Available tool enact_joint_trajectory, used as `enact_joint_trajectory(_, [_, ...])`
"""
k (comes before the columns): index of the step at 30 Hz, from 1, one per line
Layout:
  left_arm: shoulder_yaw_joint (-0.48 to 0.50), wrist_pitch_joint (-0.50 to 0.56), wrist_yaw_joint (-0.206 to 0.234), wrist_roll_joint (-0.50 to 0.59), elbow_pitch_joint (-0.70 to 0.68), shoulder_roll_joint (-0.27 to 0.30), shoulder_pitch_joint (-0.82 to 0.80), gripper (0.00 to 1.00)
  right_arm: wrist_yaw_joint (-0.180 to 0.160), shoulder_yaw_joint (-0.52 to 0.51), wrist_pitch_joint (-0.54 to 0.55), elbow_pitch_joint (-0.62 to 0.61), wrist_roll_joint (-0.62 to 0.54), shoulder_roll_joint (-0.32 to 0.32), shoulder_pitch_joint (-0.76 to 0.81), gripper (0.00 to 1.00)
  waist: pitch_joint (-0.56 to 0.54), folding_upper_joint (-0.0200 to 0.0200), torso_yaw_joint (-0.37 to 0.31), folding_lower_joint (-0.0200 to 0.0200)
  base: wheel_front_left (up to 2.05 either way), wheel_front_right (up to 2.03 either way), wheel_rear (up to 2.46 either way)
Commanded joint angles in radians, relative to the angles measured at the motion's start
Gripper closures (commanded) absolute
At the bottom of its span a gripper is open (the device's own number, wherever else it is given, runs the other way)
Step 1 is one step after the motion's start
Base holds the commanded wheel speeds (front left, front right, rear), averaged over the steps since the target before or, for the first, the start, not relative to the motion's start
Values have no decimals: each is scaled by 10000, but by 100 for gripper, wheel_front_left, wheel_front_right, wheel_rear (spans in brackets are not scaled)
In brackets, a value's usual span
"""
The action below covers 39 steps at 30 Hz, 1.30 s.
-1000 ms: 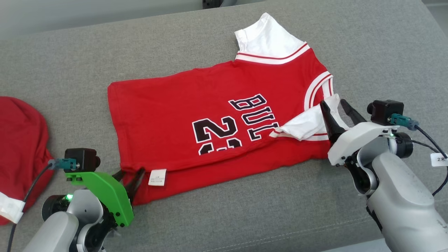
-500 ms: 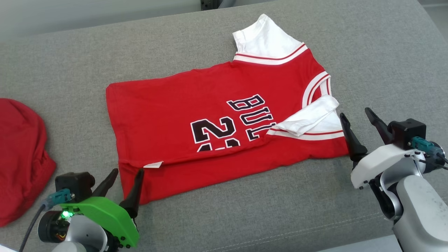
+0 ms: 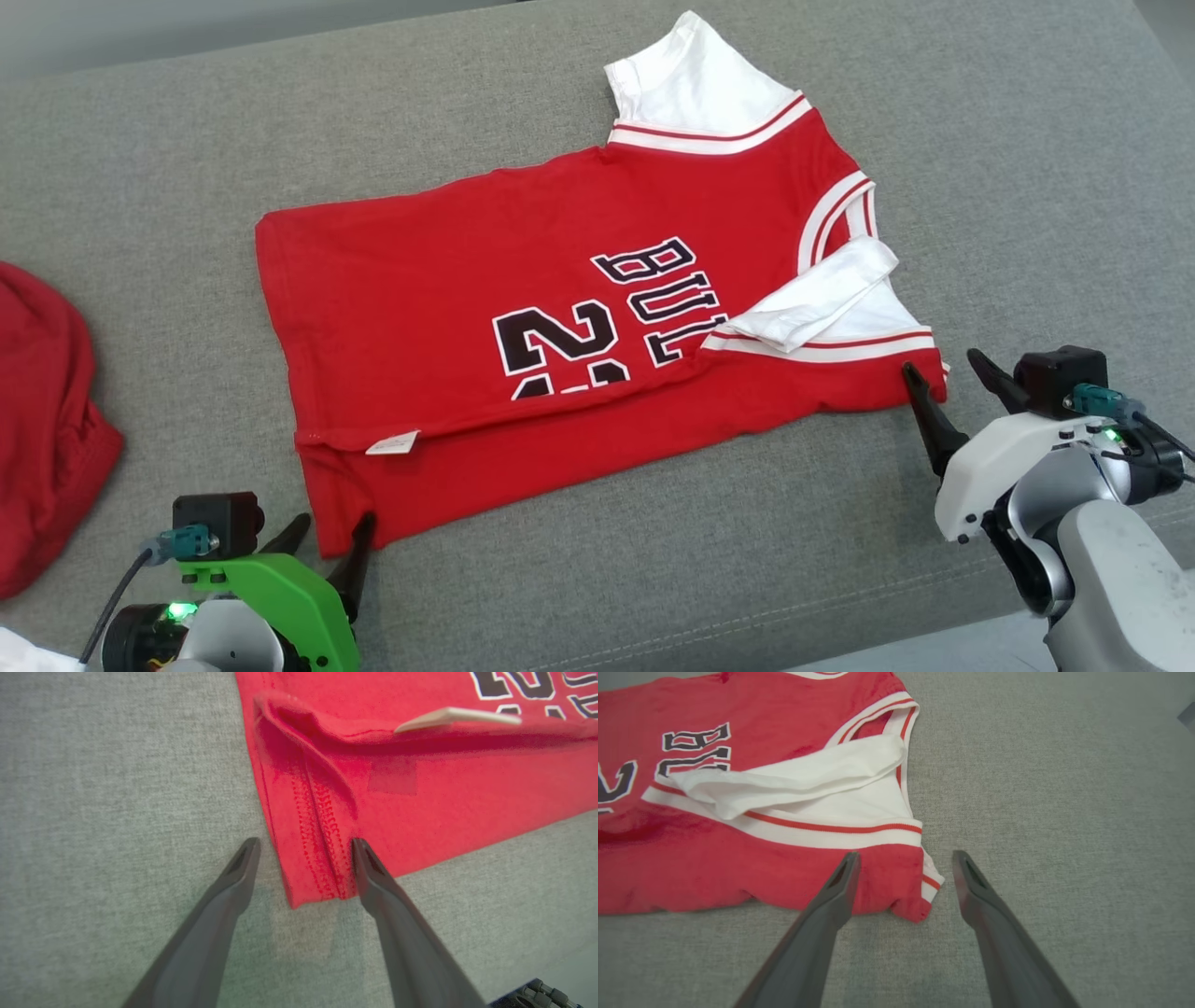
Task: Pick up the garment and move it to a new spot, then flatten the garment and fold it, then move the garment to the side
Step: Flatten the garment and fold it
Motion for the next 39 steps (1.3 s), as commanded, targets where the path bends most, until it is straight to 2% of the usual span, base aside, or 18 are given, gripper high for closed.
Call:
enact_joint_trajectory(1, [-48, 151, -45, -146, 178, 45, -94, 0, -5, 63, 97, 103, -95, 18, -216, 0, 54, 109, -1, 0, 0, 0, 0])
enact_joint_trajectory(12, [-398, 958, -346, -309, 555, 40, -506, 0, -5, 494, 1369, 1263, 305, -113, -1086, 0, 285, 109, 229, 0, 0, 0, 0])
enact_joint_trajectory(13, [-452, 1023, -391, -366, 575, 9, -530, 5, -7, 537, 1447, 1352, 401, -105, -1135, 23, 297, 109, 249, 0, 0, 0, 0])
enact_joint_trajectory(14, [-487, 1054, -459, -411, 593, -42, -535, 40, -5, 599, 1535, 1421, 509, -94, -1164, 59, 305, 109, 270, 0, 0, 0, 0])
enact_joint_trajectory(15, [-522, 1095, -508, -457, 617, -87, -539, 84, -5, 656, 1572, 1478, 633, -91, -1192, 91, 305, 109, 286, 0, 0, 0, 0])
enact_joint_trajectory(16, [-624, 1226, -624, -502, 649, -96, -523, 100, -5, 720, 1623, 1524, 759, -73, -1216, 100, 291, 109, 293, 0, 0, 0, 0])
enact_joint_trajectory(18, [-752, 1327, -817, -603, 633, -82, -455, 100, -5, 905, 1741, 1577, 993, -166, -1214, 100, 243, 109, 305, 0, 0, 0, 0])
enact_joint_trajectory(23, [-577, 1423, -970, -800, 411, 206, -397, 100, -13, 1083, 1940, 1301, 1689, -564, -1162, 100, 37, 109, 311, 0, 0, 0, 0])
enact_joint_trajectory(31, [-16, 2062, -1210, -1559, -964, 1197, 62, 100, -16, 1133, 3104, -313, 3211, -2018, -641, 100, -360, 109, 223, 0, 0, 0, 0])
enact_joint_trajectory(35, [94, 2340, -1172, -1935, -1881, 1616, 627, 100, -16, 937, 3875, -1260, 3710, -2483, -3, 100, -419, 109, 149, 0, 0, 0, 0])
enact_joint_trajectory(39, [109, 2361, -965, -2067, -2363, 1689, 1199, 100, -15, 739, 4437, -1822, 3885, -2480, 780, 100, -359, 109, 81, 0, 0, 0, 0])
